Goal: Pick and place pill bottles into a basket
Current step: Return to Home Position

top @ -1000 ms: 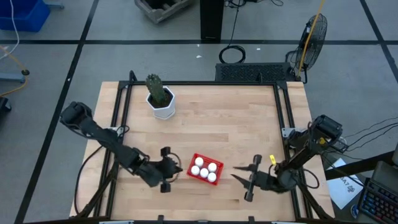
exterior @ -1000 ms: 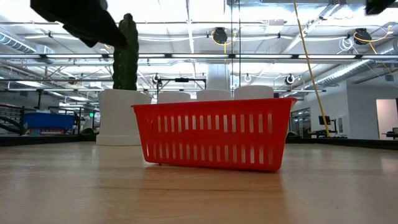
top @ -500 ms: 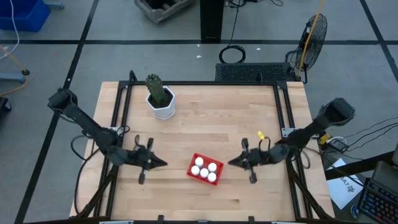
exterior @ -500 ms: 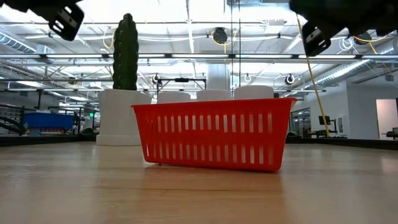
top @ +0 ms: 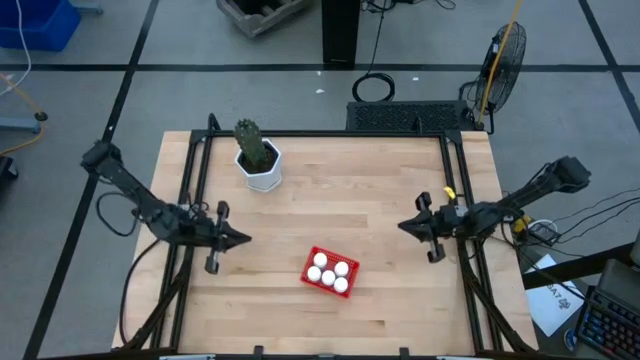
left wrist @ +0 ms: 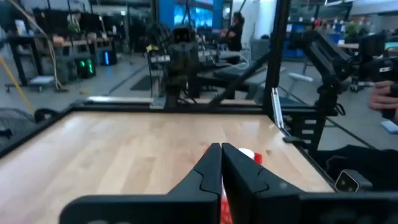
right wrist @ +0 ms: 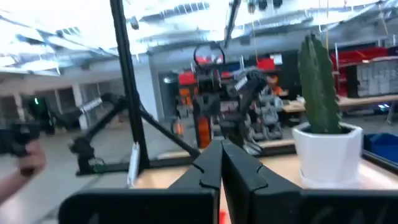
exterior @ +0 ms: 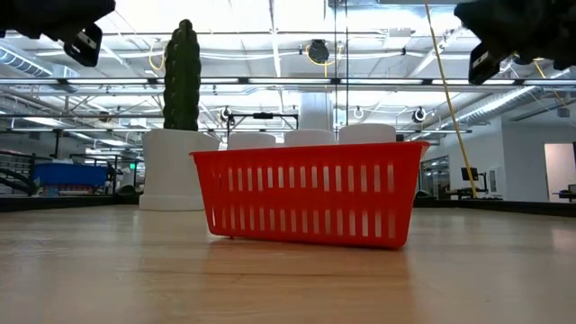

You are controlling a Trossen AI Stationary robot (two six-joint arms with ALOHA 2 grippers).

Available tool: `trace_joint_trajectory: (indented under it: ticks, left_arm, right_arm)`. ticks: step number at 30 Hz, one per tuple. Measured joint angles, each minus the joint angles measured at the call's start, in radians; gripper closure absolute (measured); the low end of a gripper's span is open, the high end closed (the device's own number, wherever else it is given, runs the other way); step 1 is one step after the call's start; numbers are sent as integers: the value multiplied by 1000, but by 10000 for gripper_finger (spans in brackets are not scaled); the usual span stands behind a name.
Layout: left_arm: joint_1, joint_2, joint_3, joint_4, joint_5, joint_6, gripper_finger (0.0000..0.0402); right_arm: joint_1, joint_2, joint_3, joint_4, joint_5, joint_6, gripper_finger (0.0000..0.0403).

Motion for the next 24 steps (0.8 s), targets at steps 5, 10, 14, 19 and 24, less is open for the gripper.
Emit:
trace_joint_trajectory:
  ticks: [5, 10, 14, 19, 24]
  left_arm:
    - [1, -161, -73, -2, 18, 81, 397]
    - [60, -308, -140, -3, 92, 125, 392]
    - [130, -412, -157, -109, 158, 124, 398]
    - [210, -515, -158, -261, 215, 113, 391]
    - [282, -577, -157, -401, 215, 52, 398]
  right_arm:
    - [-9, -93, -1, -95, -5, -15, 403]
    - [-18, -116, -2, -181, -20, 37, 403]
    - [-72, -110, -2, -226, -93, 73, 403]
    - [-164, -112, -3, -278, -184, 54, 403]
    - [-257, -111, -4, -394, -221, 51, 403]
